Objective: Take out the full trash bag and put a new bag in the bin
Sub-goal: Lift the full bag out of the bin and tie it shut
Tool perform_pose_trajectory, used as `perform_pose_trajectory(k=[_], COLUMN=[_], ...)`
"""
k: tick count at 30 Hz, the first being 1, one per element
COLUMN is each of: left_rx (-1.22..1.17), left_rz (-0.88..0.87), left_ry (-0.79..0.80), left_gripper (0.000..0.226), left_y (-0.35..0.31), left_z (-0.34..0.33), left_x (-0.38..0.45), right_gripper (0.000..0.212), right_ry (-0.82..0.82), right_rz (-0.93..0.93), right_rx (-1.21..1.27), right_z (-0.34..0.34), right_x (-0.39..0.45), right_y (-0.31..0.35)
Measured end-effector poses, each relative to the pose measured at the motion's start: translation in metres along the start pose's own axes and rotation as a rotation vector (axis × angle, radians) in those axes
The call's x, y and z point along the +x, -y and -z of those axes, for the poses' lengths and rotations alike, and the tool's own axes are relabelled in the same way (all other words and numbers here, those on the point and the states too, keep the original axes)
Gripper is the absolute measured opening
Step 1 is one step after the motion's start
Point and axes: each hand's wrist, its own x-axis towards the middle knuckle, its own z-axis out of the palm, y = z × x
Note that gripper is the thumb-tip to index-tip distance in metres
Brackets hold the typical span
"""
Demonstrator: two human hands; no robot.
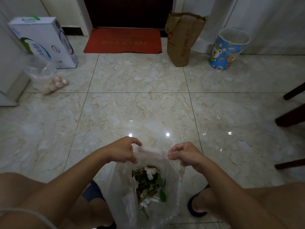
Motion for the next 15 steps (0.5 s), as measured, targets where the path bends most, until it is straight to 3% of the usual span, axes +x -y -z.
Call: perform_pose_trajectory(k=[3,6,10,13,15], left_rx=[0.333,0.578,0.678,0.700,0.647], left_rz=[0.127,0.264,0.333,0.330,0.334], left_ry=[-0.104,-0.102,-0.065,-0.119,-0.170], left_gripper=[0.084,0.061,0.044,0.032,0.027], left_y=[0.006,0.010,0.017,0.025,0.028], left_z=[-0.002,-0.006,-0.015,-0.018,-0.017], left_x=[-0.006,-0.013,-0.015,-0.011,-0.007], right_gripper=[0.039,0.056,0.038,0.019,0.021], right_ry=[-0.020,-0.020,-0.067,-0.075,-0.104], right_rz=[0.023,0.066,0.099,0.113,0.118], right_rx=[-0.273,-0.602,-0.825,-0.834,-0.781], right_z=[-0.008,-0.017,-0.023,-0.027,-0.027], right_x=[-0.008,-0.014,-0.015,-0.009,-0.005], right_y=[0.001,-0.001,-0.005,-0.007,-0.009])
